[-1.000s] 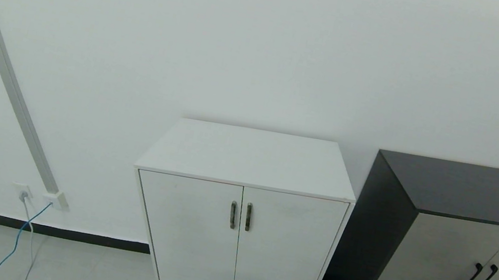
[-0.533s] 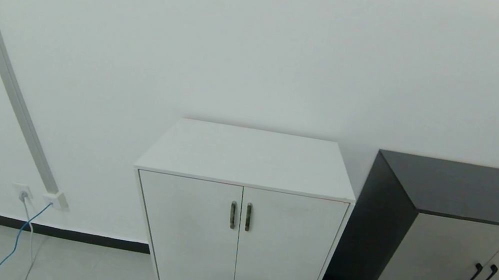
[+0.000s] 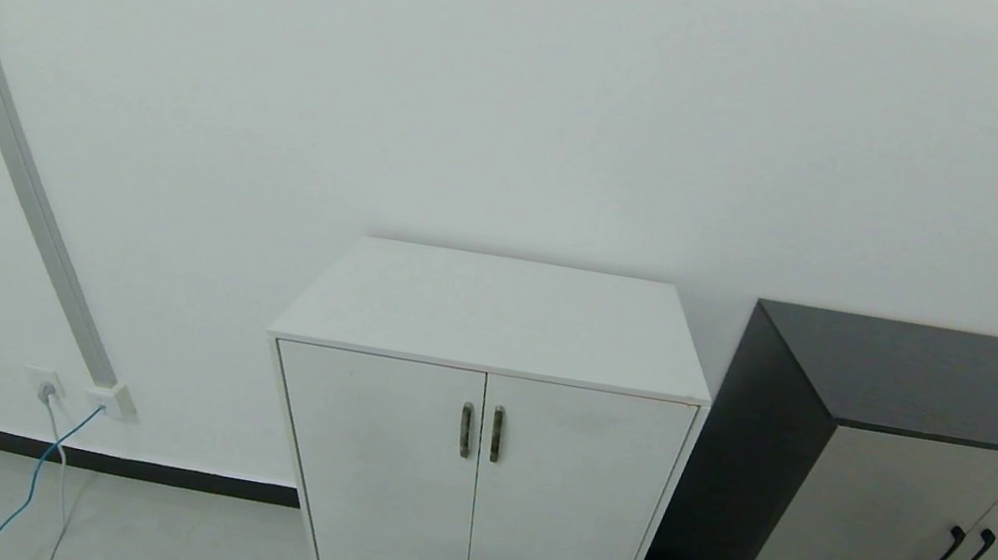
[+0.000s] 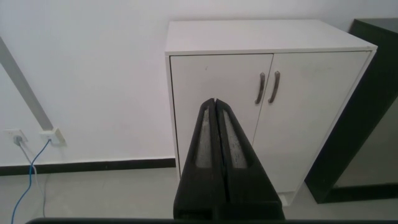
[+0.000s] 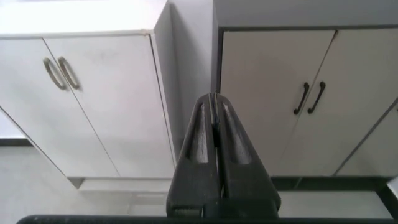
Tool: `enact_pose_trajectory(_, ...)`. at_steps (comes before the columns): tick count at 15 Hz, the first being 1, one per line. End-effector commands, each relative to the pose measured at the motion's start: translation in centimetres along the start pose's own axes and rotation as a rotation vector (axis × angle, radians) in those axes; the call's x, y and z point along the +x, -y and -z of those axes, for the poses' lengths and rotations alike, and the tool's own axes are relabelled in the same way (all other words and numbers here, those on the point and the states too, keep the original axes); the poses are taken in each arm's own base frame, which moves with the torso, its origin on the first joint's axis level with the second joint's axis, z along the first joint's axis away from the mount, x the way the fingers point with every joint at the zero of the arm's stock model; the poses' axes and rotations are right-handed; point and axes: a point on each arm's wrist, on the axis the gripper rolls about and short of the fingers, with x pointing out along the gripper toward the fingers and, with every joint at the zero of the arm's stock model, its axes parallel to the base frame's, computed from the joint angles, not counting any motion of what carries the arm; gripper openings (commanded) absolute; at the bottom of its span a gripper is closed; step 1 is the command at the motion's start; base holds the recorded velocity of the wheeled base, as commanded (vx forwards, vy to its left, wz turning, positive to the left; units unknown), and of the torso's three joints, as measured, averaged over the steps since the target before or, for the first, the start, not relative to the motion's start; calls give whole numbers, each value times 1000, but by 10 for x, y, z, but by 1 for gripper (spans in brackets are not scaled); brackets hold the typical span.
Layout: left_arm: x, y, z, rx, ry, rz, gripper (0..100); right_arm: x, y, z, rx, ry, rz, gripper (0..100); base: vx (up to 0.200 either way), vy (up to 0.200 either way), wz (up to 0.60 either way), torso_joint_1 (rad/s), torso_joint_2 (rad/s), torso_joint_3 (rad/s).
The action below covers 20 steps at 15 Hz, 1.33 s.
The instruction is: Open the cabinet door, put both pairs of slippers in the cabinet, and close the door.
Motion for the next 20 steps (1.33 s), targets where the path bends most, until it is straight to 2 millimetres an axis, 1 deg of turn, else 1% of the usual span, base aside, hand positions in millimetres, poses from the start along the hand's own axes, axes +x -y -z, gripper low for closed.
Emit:
enact_pose_trajectory(1,0,0,0,0,-1,0,0,-4,-1,1,22,47,-2,0,0,0,0,0,0,0)
enact_pose_trajectory(3,0,0,0,0,-1,0,0,-4,0,1,60,52,11,0,0,0,0,0,0,0)
enact_pose_trajectory(20,0,0,0,0,-1,0,0,-4,0,1,54,52,10,0,0,0,0,0,0,0)
